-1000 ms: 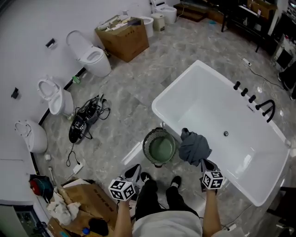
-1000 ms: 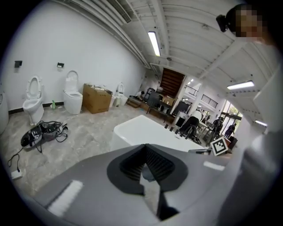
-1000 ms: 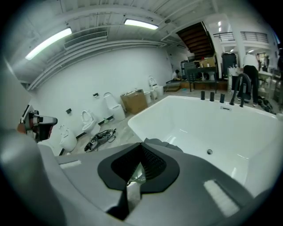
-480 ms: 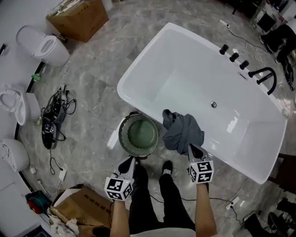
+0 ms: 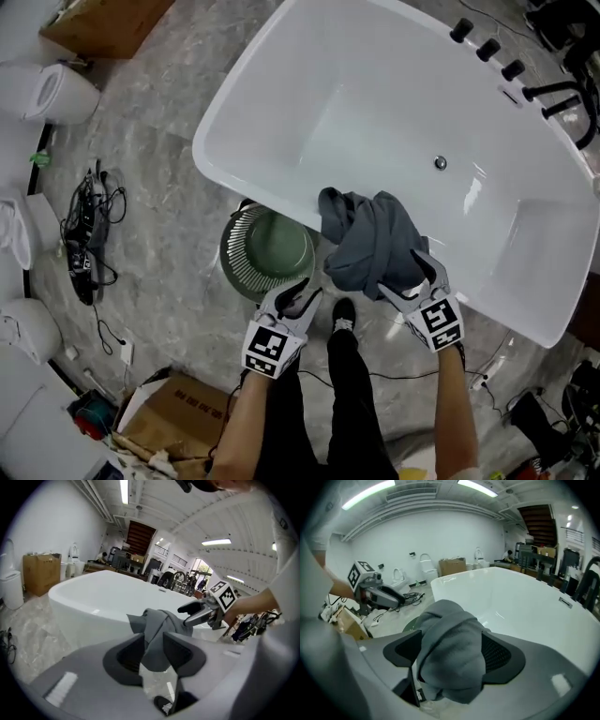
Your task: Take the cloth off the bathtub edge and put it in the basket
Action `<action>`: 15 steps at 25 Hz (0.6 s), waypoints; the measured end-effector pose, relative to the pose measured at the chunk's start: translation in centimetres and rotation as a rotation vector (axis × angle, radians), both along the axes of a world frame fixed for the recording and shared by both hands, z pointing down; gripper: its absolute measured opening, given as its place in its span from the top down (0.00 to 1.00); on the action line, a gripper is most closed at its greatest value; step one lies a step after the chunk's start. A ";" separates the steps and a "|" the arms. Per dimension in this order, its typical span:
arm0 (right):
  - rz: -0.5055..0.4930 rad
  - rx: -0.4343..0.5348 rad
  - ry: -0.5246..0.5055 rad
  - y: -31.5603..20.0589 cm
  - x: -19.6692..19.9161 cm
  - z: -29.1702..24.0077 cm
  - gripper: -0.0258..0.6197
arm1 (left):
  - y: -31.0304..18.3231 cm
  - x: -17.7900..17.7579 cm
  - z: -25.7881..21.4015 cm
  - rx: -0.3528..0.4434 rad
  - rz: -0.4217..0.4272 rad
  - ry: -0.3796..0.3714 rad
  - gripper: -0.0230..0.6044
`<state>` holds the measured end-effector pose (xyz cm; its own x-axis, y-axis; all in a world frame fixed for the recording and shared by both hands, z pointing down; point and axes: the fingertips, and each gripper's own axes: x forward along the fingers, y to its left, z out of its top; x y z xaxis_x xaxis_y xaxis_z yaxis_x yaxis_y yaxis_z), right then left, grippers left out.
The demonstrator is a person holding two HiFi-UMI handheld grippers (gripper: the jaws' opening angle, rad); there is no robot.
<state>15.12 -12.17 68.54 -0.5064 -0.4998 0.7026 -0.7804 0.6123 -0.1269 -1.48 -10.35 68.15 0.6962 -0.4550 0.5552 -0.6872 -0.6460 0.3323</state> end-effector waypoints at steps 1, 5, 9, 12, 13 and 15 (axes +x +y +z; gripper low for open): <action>-0.037 -0.021 0.005 0.0 0.3 0.6 0.35 | -0.1 1.0 1.1 -0.017 0.026 0.013 0.63; -0.129 -0.129 -0.031 -0.6 1.4 2.5 0.18 | 0.0 5.0 5.1 -0.101 0.122 0.049 0.27; -0.201 -0.208 0.026 -0.5 2.2 5.4 0.15 | -0.5 7.0 8.0 -0.174 0.095 0.089 0.18; -0.187 -0.214 0.066 -0.2 2.3 7.2 0.16 | -0.3 9.2 9.2 -0.184 0.133 0.100 0.19; -0.193 -0.208 0.079 -0.1 2.2 7.5 0.19 | -0.1 10.2 9.3 -0.179 0.160 0.106 0.19; -0.235 -0.184 0.112 0.4 1.5 7.8 0.38 | -0.2 11.8 9.2 -0.156 0.198 0.103 0.30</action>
<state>16.60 -11.77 76.36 -0.5076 -0.2378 0.8281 -0.6357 0.7521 -0.1737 10.29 -10.54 77.40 0.8197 -0.2189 0.5293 -0.5098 -0.7001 0.5000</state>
